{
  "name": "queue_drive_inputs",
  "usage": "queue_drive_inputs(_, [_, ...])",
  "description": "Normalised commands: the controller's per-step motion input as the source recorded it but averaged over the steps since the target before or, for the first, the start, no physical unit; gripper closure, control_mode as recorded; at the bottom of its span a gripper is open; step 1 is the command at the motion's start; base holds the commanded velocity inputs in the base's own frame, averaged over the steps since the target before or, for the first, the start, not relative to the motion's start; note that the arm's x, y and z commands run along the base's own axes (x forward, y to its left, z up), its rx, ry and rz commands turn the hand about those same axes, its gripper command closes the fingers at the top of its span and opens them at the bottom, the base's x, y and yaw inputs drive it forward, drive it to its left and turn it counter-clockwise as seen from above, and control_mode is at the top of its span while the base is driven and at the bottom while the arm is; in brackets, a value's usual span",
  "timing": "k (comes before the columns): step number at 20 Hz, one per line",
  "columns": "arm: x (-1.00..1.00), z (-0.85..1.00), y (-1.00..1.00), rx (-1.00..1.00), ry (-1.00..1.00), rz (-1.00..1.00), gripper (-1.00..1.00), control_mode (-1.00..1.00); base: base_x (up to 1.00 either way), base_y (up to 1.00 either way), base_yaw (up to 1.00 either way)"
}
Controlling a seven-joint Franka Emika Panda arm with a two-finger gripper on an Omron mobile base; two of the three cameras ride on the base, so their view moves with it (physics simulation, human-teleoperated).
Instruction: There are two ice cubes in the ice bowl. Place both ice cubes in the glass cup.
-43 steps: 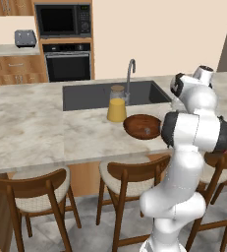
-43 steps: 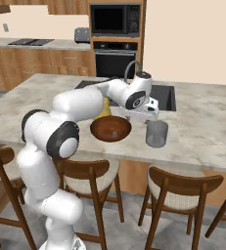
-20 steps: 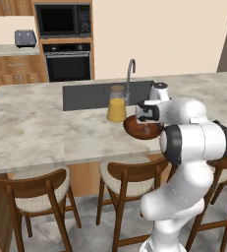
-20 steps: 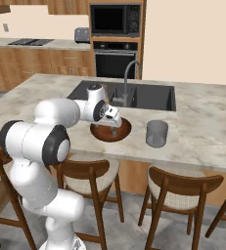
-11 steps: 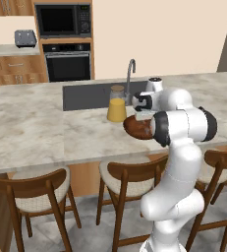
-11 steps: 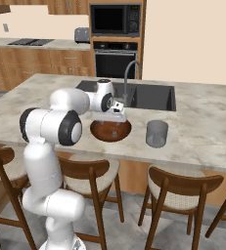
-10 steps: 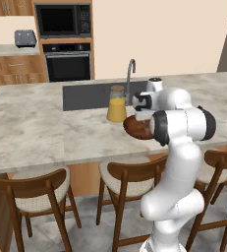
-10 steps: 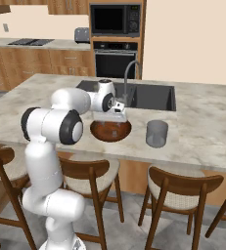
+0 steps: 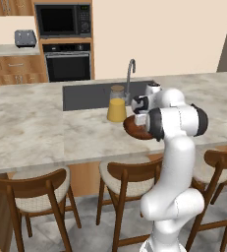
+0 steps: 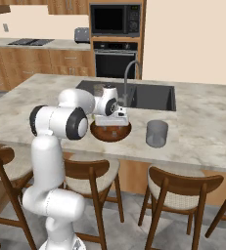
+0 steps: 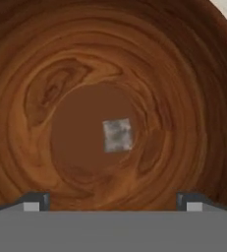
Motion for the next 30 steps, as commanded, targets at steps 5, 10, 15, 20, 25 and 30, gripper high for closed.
queue_drive_inputs(5, [0.21, -0.39, 0.08, 0.00, 0.00, 0.02, -1.00, -1.00, 0.00, 0.00, 0.00])
queue_drive_inputs(10, [0.41, -0.25, 0.00, 0.00, 0.00, 0.00, -1.00, -1.00, 0.00, 0.00, 0.00])
queue_drive_inputs(15, [0.40, -0.20, 0.00, 0.00, 0.00, 0.00, -1.00, -1.00, 0.00, 0.00, 0.00])
queue_drive_inputs(20, [0.09, -0.22, -0.13, 0.00, 0.01, 0.00, -1.00, -1.00, 0.00, 0.00, 0.00])
queue_drive_inputs(25, [-0.04, -0.21, -0.14, 0.00, 0.00, 0.00, -1.00, -1.00, 0.00, 0.00, 0.00])
queue_drive_inputs(30, [-0.14, -0.07, 0.00, 0.00, 0.00, 0.00, -1.00, -1.00, 0.00, 0.00, 0.00])
